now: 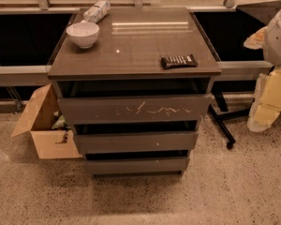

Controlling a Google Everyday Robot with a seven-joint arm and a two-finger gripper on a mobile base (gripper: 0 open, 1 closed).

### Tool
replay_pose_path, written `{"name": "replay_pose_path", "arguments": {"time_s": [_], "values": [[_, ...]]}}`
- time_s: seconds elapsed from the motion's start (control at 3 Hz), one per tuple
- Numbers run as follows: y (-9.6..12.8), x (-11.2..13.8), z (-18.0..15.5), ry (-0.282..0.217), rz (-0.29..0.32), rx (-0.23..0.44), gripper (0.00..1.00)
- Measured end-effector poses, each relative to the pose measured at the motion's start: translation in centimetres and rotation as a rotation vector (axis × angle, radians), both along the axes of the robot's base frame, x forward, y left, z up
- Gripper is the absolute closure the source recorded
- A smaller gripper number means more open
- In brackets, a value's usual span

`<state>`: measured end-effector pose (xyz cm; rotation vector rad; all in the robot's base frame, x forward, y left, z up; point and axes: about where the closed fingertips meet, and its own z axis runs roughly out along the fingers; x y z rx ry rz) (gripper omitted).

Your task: Open middle drawer

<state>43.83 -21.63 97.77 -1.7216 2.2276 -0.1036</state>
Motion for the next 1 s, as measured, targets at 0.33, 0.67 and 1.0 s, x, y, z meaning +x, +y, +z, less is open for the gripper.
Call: {"name": "replay_pose_path", "arguments": {"time_s": [0.33, 0.67, 1.0], "values": [[0.1, 0.1, -0.5, 0.003, 0.005, 0.005, 0.0], [0.8, 0.4, -3.2, 0.021, 0.036, 0.033, 0.0], [2.6, 1.1, -9.9, 0.073, 0.125, 0.116, 0.0]]}}
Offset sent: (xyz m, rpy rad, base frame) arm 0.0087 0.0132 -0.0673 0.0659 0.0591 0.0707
